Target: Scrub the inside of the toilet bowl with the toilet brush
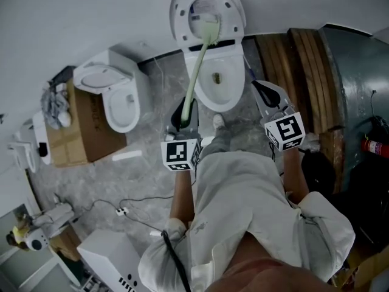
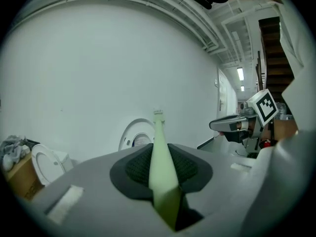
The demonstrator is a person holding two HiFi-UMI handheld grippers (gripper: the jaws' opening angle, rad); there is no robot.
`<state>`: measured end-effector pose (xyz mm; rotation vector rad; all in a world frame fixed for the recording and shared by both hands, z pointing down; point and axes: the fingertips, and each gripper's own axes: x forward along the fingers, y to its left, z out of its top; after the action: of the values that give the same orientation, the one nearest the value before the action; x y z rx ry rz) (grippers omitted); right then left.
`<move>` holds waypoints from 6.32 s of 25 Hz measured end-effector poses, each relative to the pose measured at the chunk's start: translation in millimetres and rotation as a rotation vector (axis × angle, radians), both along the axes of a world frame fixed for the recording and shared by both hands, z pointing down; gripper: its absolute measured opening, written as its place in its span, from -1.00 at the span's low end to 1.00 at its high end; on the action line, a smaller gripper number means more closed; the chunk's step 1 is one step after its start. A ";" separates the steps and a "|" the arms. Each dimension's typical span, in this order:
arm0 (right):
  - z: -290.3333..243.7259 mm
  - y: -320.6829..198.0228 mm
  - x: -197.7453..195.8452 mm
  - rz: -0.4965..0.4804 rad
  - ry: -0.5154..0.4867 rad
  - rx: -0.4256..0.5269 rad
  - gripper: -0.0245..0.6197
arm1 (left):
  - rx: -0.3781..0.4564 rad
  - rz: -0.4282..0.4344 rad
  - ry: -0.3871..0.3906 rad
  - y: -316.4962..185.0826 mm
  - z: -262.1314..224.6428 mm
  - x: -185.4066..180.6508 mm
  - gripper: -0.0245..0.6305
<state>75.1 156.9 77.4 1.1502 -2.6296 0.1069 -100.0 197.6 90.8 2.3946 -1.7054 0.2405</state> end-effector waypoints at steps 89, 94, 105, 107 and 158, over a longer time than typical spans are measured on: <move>433.1 -97.5 15.7 -0.180 0.183 -0.641 -0.91 | -0.940 0.003 0.025 -70.3 556.2 96.9 -0.60; 433.5 -96.9 12.9 -0.187 0.171 -0.651 -0.91 | -0.977 0.013 -0.006 -62.4 558.7 92.4 -0.60; 432.8 -104.7 8.6 -0.217 0.144 -0.661 -0.91 | -1.043 0.064 -0.087 -42.5 553.2 86.8 -0.60; 431.9 -105.6 9.9 -0.224 0.141 -0.664 -0.91 | -1.061 0.076 -0.107 -38.4 551.9 84.0 -0.60; 445.5 -76.1 -70.4 -0.098 0.070 -0.744 -0.91 | -0.996 0.683 -0.914 -79.8 555.8 -28.4 -0.60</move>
<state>4.7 80.8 522.9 0.7372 -2.2407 0.9118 -128.4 117.7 646.6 1.9556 -0.4862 1.9409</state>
